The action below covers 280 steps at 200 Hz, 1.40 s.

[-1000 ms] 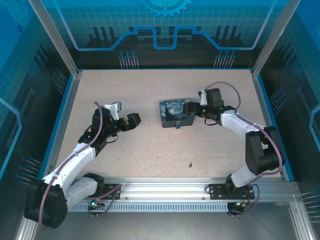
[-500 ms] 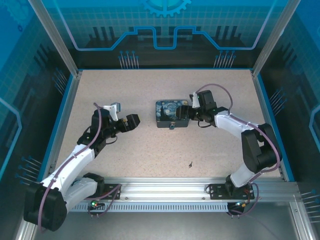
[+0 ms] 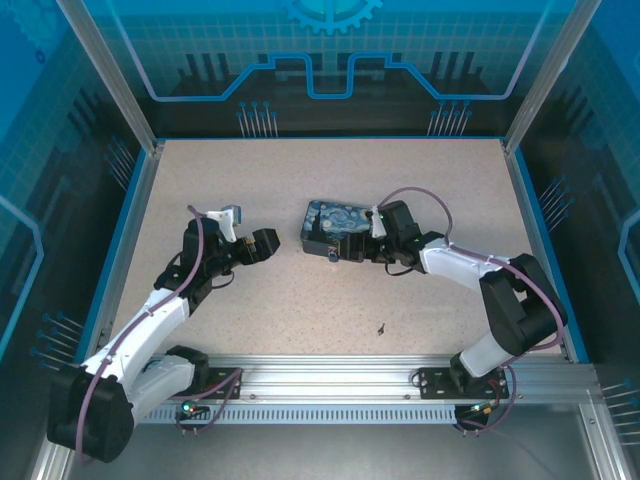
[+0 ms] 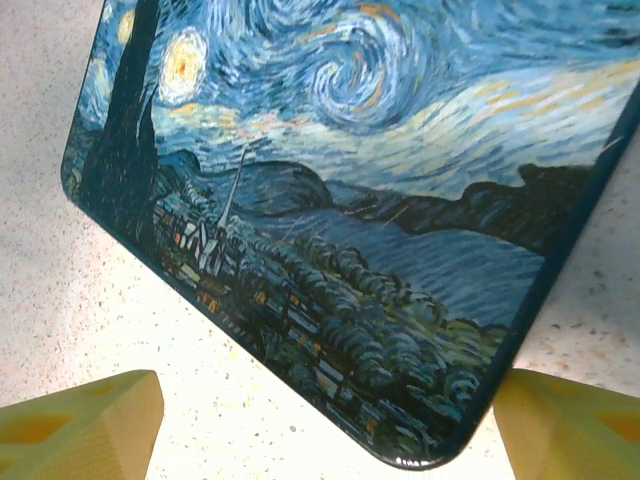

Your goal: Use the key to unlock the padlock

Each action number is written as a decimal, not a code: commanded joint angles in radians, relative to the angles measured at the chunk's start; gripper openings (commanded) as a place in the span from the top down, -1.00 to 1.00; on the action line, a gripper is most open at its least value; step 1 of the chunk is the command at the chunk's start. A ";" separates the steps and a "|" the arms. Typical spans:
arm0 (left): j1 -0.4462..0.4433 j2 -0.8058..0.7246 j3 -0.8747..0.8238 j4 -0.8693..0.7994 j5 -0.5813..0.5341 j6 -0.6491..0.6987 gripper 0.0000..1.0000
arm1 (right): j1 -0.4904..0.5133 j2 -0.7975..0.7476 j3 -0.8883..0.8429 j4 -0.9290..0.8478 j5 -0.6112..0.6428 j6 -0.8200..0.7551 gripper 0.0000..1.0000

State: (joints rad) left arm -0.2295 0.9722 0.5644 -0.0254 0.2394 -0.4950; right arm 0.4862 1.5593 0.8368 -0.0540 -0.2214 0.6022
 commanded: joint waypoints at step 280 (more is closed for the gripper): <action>-0.003 0.037 0.000 0.241 0.014 0.012 -0.98 | 0.334 -0.209 -0.137 -0.650 0.203 0.423 -0.02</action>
State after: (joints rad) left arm -0.2295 1.0035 0.5785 0.1753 0.2333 -0.4911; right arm 0.7944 1.3045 0.6586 -0.6731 -0.0360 1.0206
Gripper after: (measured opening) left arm 0.990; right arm 0.527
